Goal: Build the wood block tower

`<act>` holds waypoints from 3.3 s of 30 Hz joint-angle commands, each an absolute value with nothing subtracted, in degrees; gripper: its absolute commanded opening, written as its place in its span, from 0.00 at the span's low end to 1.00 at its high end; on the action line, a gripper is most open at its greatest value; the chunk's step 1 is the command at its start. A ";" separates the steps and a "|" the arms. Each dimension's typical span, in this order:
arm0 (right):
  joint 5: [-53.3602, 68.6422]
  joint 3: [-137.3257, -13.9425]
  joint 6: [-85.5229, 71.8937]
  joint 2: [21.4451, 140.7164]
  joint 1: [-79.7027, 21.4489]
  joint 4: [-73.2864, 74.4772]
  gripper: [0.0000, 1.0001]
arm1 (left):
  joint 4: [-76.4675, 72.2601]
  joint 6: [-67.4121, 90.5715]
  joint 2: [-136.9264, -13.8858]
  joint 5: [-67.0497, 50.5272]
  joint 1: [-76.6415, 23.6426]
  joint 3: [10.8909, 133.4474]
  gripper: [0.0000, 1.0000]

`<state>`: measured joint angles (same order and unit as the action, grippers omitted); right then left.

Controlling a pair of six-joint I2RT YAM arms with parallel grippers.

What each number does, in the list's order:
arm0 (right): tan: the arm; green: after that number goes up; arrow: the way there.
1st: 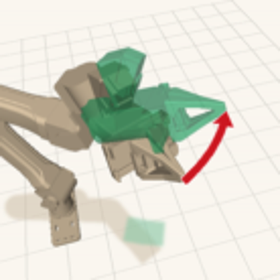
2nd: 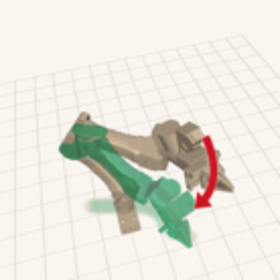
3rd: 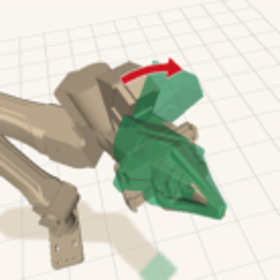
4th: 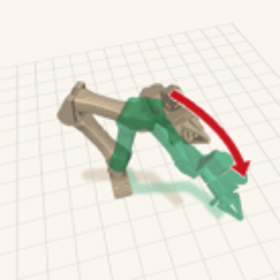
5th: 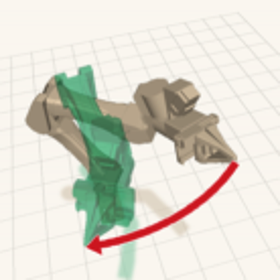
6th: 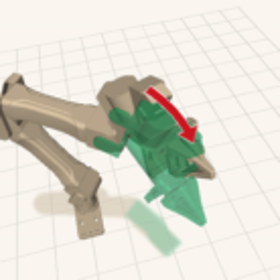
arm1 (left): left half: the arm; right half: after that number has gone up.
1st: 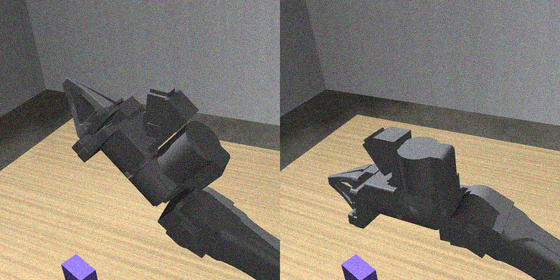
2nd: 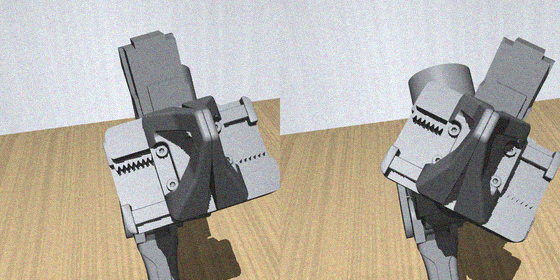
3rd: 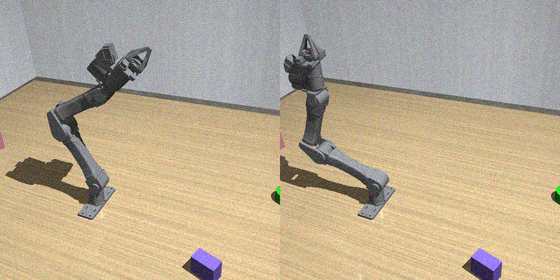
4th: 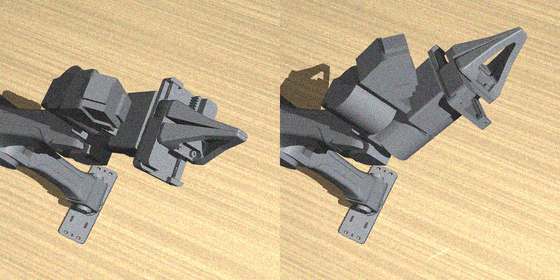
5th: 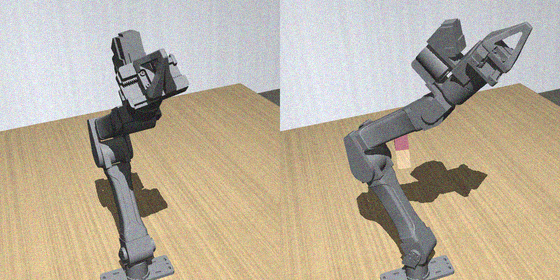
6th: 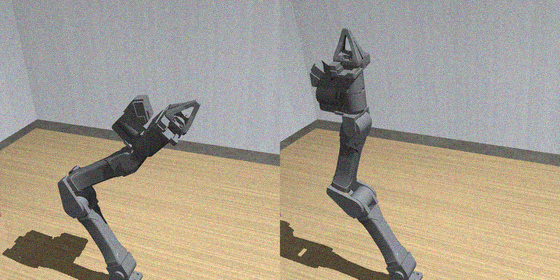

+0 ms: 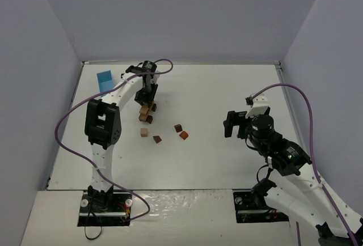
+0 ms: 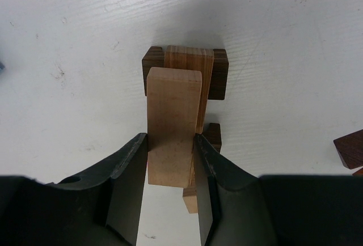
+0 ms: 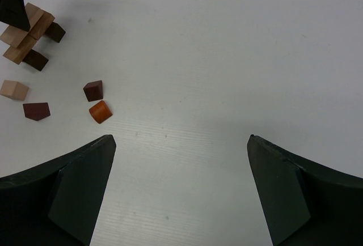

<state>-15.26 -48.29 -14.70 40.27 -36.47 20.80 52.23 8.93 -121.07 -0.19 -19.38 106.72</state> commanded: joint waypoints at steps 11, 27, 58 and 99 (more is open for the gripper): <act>-17.58 -48.96 -14.00 40.89 -36.65 17.40 1.00 | 51.70 7.91 -119.59 0.03 -18.98 110.30 0.02; -17.31 -48.78 -14.29 40.43 -36.65 17.40 1.00 | 51.94 7.91 -120.15 0.23 -19.34 110.30 0.02; -17.12 -48.69 -13.89 40.41 -36.65 17.42 1.00 | 52.66 7.19 -121.29 0.00 -20.21 111.64 0.02; -16.89 -48.69 -14.16 39.99 -36.65 17.40 1.00 | 52.92 8.44 -121.99 -0.87 -20.73 112.32 0.03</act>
